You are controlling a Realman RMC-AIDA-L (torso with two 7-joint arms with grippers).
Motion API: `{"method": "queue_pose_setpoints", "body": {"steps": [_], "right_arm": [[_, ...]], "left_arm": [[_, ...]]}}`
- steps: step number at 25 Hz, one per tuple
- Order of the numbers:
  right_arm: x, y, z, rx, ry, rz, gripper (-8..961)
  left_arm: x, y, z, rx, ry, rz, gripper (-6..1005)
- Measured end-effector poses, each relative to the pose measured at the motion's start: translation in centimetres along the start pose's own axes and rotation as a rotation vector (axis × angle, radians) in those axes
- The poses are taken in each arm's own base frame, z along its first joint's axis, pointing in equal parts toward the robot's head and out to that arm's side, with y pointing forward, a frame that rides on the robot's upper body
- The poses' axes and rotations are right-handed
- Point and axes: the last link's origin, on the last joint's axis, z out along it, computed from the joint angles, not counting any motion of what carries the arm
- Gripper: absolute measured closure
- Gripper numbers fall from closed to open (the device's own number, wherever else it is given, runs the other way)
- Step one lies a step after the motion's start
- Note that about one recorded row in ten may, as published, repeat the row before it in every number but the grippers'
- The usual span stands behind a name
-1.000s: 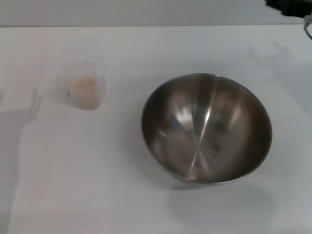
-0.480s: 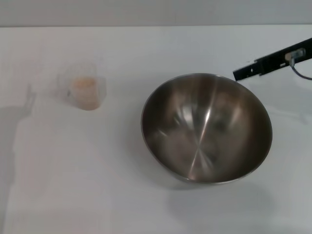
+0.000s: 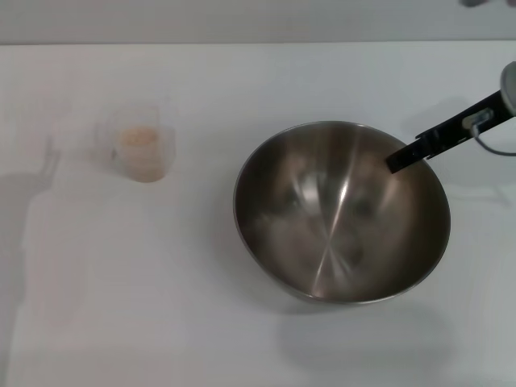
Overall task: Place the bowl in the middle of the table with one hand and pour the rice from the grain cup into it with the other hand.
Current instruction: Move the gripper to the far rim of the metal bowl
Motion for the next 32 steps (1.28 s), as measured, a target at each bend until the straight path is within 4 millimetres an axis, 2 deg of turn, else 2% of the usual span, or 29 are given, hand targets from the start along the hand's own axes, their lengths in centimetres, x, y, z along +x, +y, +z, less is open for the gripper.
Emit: {"method": "queue_pose_setpoints", "body": {"steps": [2,7,17,20,31,32], "right_arm": [[0.0,-0.1,1.3,-0.014,0.017,0.001,209],[0.2,0.1,2.9,-0.026,0.051,-0.003,233],[0.1,0.4,3.1,-0.03,0.05,-0.015,281],[0.0,0.5,3.0,-0.032,0.047,-0.02,511],[-0.2,0.7,2.5,-0.03,0.036,-0.04,937],[-0.3,0.6,2.4,-0.03,0.031,-0.044,939]], "left_arm": [[0.1,0.0,0.0,0.0,0.009,0.001,155],[0.2,-0.1,-0.1,0.001,0.01,0.002,155],[0.2,-0.2,-0.1,0.004,0.011,0.003,155],[0.2,-0.3,-0.2,0.006,0.01,0.004,155],[0.2,-0.2,-0.3,0.008,0.014,0.002,155],[0.2,-0.2,-0.4,0.008,0.016,0.002,155]]}}
